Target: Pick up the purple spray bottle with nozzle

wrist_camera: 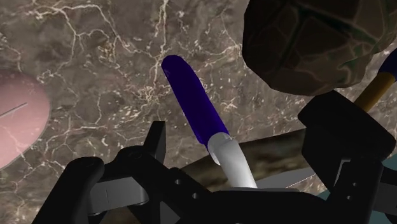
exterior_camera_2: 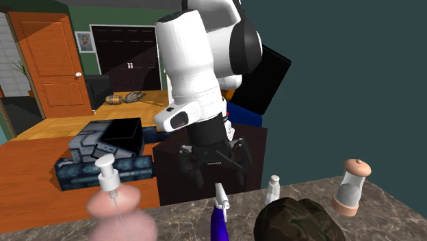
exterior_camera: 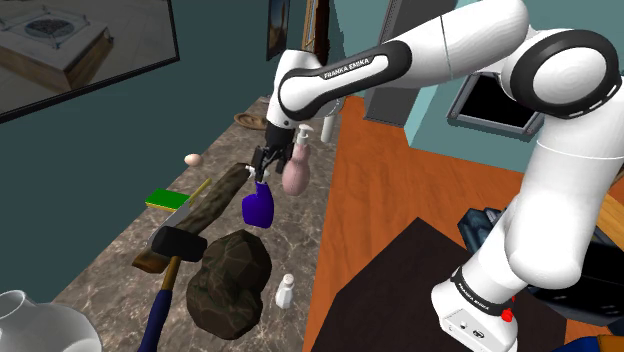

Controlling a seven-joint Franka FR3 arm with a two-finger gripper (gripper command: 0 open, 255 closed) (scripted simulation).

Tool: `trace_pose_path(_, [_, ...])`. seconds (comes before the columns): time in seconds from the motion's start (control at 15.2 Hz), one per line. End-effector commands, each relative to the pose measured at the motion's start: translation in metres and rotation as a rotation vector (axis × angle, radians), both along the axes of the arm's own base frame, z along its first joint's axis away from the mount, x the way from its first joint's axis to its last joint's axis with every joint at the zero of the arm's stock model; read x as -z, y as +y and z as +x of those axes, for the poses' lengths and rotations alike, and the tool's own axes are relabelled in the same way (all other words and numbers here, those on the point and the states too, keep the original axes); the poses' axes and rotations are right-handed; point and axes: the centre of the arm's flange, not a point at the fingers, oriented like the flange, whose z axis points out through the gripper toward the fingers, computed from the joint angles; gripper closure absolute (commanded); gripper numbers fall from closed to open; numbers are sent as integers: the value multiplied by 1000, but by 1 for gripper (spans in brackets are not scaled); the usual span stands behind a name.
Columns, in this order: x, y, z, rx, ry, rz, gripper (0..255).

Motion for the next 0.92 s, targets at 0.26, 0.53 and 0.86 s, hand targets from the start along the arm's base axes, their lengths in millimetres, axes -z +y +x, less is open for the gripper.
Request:
trace_pose_path(0.26, [8, -1, 2, 0, 0, 0, 255])
trace_pose_path(0.53, [8, -1, 2, 0, 0, 0, 255])
trace_pose_path(0.86, [-4, -1, 1, 0, 0, 0, 255])
